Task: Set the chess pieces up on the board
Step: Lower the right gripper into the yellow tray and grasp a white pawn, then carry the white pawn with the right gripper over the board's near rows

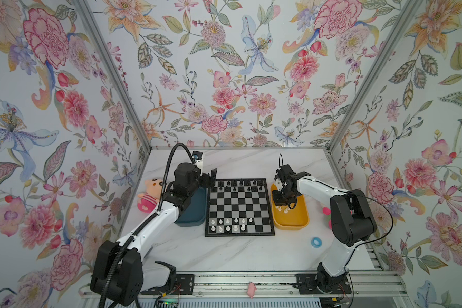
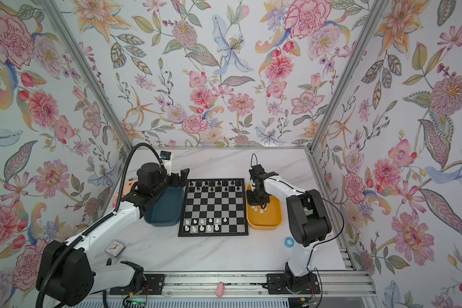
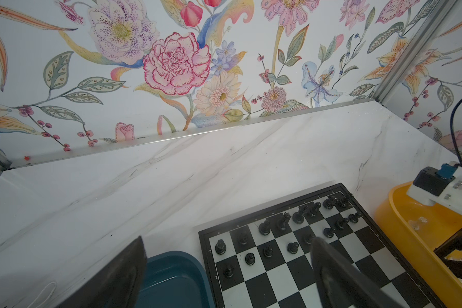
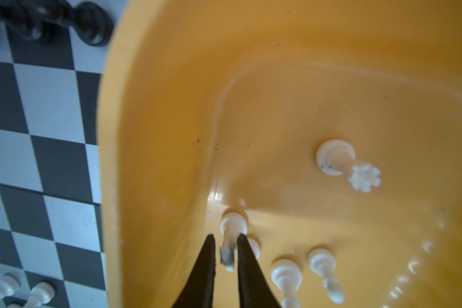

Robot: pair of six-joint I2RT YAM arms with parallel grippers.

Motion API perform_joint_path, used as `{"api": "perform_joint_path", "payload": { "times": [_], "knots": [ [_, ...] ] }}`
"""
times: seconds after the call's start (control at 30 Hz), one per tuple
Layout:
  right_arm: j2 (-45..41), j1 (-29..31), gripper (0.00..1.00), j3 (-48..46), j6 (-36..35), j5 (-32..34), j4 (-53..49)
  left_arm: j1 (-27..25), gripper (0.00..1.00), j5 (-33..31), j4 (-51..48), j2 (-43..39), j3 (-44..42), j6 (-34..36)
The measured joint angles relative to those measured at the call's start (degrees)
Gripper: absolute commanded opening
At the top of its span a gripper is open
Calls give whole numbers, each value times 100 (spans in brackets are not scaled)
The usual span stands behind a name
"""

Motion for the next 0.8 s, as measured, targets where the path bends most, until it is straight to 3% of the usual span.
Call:
{"api": "perform_joint_path", "payload": {
  "times": [0.37,0.8],
  "knots": [
    [26,2,0,22,-2,-9,-11,0,97,-2,0,0,0,0],
    [-446,155,0,828,-90,538,-846,0,98,0,87,-166,-179,46]
  ]
}}
